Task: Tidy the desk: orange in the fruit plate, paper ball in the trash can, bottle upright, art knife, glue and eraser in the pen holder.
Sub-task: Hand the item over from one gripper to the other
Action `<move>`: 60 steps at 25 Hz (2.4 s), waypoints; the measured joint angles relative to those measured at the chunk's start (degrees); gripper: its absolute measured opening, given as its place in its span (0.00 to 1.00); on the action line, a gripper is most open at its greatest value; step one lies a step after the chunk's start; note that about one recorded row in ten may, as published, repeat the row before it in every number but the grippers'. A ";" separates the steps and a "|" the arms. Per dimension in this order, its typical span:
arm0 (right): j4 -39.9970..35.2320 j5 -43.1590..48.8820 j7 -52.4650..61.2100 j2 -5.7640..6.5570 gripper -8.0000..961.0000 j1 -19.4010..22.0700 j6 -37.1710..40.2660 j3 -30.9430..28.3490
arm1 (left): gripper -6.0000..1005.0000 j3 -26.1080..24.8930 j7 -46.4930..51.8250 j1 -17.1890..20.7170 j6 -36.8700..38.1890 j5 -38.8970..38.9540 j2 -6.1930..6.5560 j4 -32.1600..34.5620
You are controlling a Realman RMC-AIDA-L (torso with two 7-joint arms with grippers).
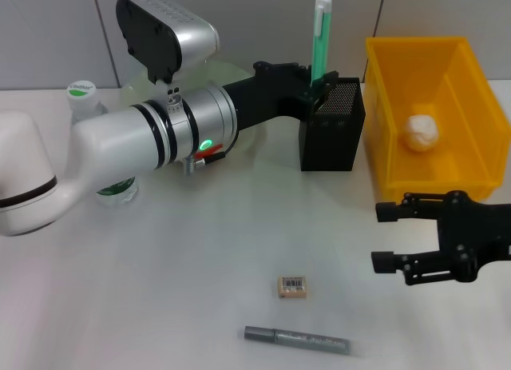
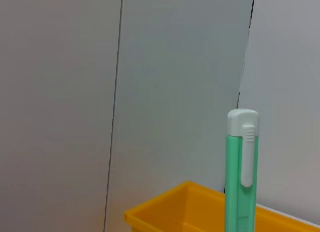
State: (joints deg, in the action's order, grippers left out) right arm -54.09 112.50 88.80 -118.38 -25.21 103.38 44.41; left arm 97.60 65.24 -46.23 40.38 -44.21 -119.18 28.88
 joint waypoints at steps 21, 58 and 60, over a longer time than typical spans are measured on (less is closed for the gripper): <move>-5.77 -7.56 -1.02 -0.65 0.87 -0.37 -0.93 -11.77 | 0.21 0.09 -0.51 2.32 3.61 -1.01 0.38 -1.10; 5.10 -14.23 -3.87 -1.06 0.86 -12.48 -22.99 10.75 | 0.21 -2.13 -1.45 13.80 16.91 -7.61 3.32 5.04; 5.47 -14.24 -3.87 -1.06 0.85 -12.46 -23.13 10.76 | 0.21 -2.14 -1.60 13.81 16.75 -7.59 3.34 5.02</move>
State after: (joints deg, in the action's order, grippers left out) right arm -48.63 98.25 84.94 -119.44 -37.66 80.24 55.17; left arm 95.45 63.64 -32.43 57.13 -51.81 -115.84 33.91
